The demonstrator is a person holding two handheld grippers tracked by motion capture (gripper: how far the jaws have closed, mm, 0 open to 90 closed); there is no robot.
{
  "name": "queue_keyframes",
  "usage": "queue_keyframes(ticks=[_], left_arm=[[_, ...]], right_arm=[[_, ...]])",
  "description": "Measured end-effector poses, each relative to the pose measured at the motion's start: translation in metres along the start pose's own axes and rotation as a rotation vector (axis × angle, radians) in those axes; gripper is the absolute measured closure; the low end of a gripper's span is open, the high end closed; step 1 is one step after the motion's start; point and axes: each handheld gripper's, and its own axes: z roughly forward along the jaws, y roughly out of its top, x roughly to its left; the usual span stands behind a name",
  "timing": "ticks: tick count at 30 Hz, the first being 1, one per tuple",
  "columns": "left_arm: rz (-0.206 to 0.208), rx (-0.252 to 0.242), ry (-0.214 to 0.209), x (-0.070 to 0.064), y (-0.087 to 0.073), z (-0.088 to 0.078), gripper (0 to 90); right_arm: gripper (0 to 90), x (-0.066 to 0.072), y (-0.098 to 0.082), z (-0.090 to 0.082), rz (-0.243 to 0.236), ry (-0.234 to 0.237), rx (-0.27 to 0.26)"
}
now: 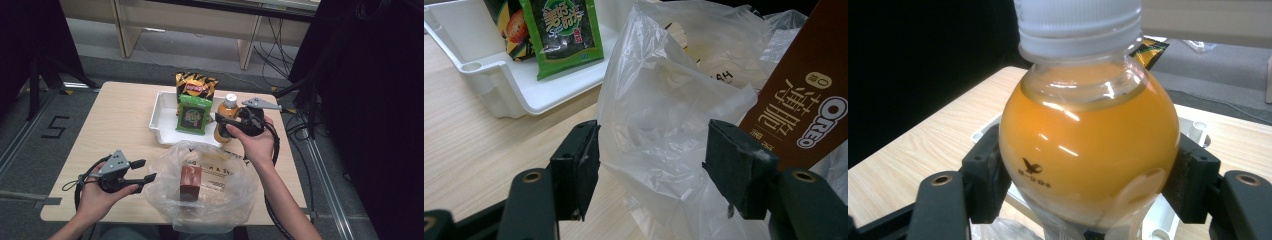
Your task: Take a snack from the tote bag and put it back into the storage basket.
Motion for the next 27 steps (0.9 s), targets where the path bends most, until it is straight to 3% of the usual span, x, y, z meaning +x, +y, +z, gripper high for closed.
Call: queue_keyframes(ticks=[4,7,9,11,16,17,18,19,20,21,27], left_arm=[[-0.002,-0.003,-0.003,0.000,0.000,0.000,38.1],[0.002,-0.005,-0.005,0.001,0.000,0.000,38.1],[0.007,-0.001,0.001,0.000,0.000,0.000,38.1],[0.003,0.000,0.005,0.000,0.000,-0.001,38.1],[0.001,-0.006,-0.004,0.001,0.000,0.000,38.1],[0.001,-0.006,-0.003,0.001,0.000,0.000,38.1],[0.000,-0.006,-0.004,0.001,0.000,0.000,38.1],[0.002,-0.006,-0.006,0.001,0.000,0.000,38.1],[0.003,-0.005,-0.003,0.001,0.000,0.000,38.1],[0.003,-0.003,-0.002,0.001,0.000,-0.001,38.1],[-0.003,-0.003,0.000,0.000,0.000,0.000,38.1]], right_arm=[[32.1,-0.004,-0.001,0.006,-0.013,-0.002,0.000],[32.1,-0.005,-0.001,0.009,0.011,-0.016,0.006],[32.1,-0.008,-0.001,0.012,-0.005,-0.012,0.004],[32.1,-0.006,0.000,0.013,0.036,-0.020,0.020],[32.1,-0.012,0.000,0.022,0.007,-0.028,0.019],[32.1,-0.011,0.000,0.022,0.033,-0.031,0.030],[32.1,-0.013,0.000,0.024,0.020,-0.033,0.022],[32.1,-0.012,0.001,0.025,0.040,-0.031,0.031],[32.1,-0.015,0.001,0.027,0.002,-0.044,0.023],[32.1,-0.013,0.001,0.028,0.038,-0.036,0.031],[32.0,-0.015,0.000,0.036,0.049,-0.042,0.043]])
